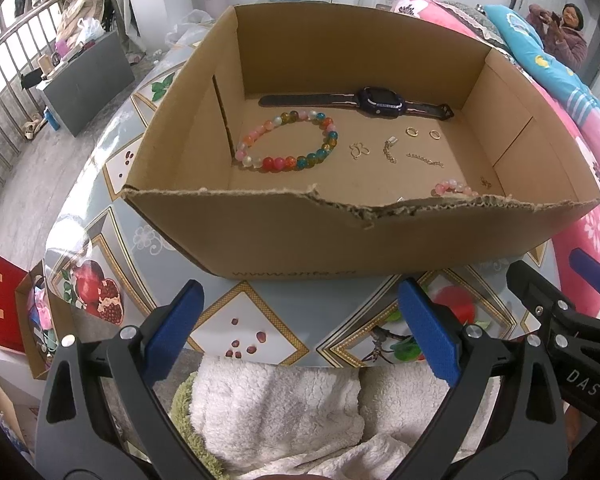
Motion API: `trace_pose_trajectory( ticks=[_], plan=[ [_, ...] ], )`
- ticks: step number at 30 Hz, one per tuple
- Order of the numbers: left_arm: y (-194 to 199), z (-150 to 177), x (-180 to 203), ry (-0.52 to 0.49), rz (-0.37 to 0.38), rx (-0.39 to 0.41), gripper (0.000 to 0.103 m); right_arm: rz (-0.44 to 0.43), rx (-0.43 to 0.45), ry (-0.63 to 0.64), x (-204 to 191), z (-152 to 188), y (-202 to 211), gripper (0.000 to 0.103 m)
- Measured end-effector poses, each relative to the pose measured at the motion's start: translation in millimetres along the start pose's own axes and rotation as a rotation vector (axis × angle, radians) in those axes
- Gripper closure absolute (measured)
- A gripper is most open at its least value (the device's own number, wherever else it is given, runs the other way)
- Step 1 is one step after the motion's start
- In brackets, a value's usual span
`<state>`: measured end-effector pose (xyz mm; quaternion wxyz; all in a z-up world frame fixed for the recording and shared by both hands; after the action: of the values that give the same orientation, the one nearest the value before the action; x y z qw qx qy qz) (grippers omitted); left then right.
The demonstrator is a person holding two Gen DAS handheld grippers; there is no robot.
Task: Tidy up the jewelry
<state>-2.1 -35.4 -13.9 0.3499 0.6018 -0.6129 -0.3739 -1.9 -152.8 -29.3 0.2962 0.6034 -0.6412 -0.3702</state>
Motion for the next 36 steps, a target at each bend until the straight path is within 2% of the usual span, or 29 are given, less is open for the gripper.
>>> trace_pose_trajectory(
  ticks=[36],
  plan=[
    [0.8,-3.6,-2.2,0.020,-0.005,-0.004,0.009,0.002,-0.004,0.003,0.1,-2.4,-0.9,0.007]
  ],
)
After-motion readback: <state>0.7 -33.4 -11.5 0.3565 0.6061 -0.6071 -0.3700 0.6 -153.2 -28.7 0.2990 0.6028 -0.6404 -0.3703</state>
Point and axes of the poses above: each gripper's, at about its wrist camera, not at the fingertips, and y roughly against the way its jaws point, x to its right, z to its underside, the point moved 4 cm from there along -y, roughly the way its jaws point, and after that the axes turned 3 degrees about -z, right-handed, at the moved point
